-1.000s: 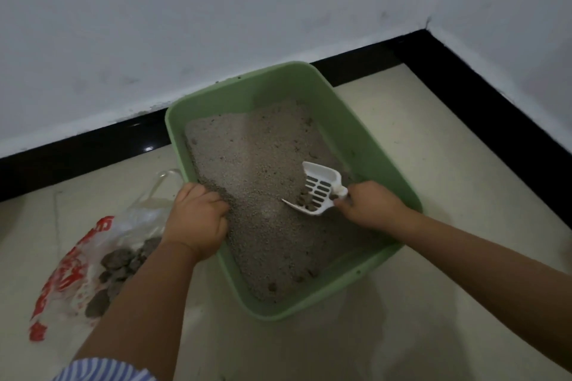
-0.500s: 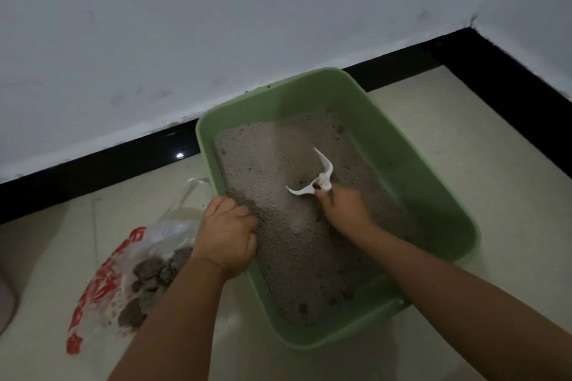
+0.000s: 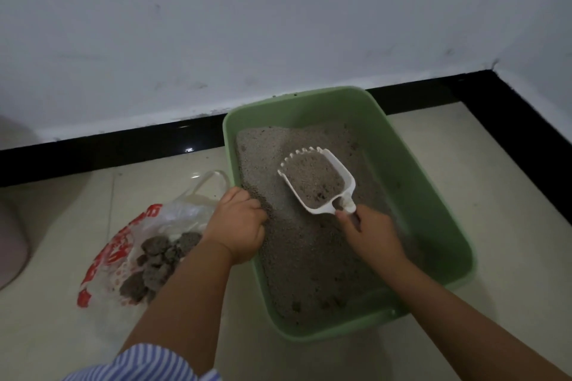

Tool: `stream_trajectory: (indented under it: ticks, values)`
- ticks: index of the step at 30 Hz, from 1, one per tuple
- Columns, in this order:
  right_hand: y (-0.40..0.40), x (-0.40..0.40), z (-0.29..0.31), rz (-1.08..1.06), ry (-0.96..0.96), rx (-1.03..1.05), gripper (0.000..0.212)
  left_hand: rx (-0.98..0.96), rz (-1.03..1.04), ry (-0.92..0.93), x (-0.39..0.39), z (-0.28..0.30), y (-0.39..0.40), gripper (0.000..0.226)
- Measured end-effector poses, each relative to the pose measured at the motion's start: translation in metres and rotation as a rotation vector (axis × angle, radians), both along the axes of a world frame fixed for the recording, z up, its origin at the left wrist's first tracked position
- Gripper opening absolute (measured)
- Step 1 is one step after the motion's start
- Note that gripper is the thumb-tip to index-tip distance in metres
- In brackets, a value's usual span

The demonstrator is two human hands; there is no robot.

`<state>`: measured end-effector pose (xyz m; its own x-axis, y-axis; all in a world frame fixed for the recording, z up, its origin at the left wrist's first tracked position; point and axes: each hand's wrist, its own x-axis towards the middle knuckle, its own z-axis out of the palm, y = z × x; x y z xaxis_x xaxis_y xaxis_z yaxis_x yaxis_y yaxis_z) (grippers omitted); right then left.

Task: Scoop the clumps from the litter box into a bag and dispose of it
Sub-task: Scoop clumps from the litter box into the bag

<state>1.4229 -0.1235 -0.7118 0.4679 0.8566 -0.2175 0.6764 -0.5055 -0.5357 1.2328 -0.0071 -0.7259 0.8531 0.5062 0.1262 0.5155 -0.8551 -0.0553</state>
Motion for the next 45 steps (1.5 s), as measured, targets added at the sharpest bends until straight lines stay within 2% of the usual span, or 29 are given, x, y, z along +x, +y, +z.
stream_trajectory:
  ticks: [4,9,13,17,20,23,26,32,41,45]
  values:
    - [-0.02,0.007,0.005,0.028,0.042,-0.042,0.036,-0.006,0.006,-0.008,0.001,0.0,-0.001,0.033]
    - [-0.037,0.02,0.021,-0.019,-0.054,0.031,0.026,-0.009,0.009,-0.022,0.0,-0.002,-0.002,0.033]
    - [-0.044,0.023,0.024,0.031,-0.113,0.044,0.023,0.014,0.05,-0.081,-0.001,-0.006,-0.004,0.034]
    - [-0.046,0.025,0.024,0.006,-0.074,0.084,0.029,-0.022,0.049,-0.161,-0.002,-0.004,-0.008,0.034]
    - [-0.047,0.037,0.028,0.046,-0.106,-0.025,0.04,-0.121,0.146,-0.234,-0.004,-0.003,-0.015,0.029]
    - [-0.046,0.054,0.035,0.176,-0.164,-0.22,0.043,-0.265,0.293,-0.389,-0.014,-0.016,-0.028,0.032]
    - [-0.047,0.061,0.042,0.357,-0.256,-0.349,0.049,-0.337,0.27,-0.463,-0.019,-0.018,-0.036,0.034]
    - [-0.052,0.069,0.052,0.446,-0.405,-0.36,0.048,-0.316,0.229,-0.485,-0.02,-0.017,-0.036,0.03]
    - [-0.029,0.084,0.035,0.791,-0.745,-0.418,0.028,-0.291,0.253,-0.482,-0.019,-0.023,-0.036,0.034]
    - [-0.027,0.081,0.016,0.832,-0.75,-0.408,0.031,-0.272,0.237,-0.504,-0.018,-0.025,-0.034,0.032]
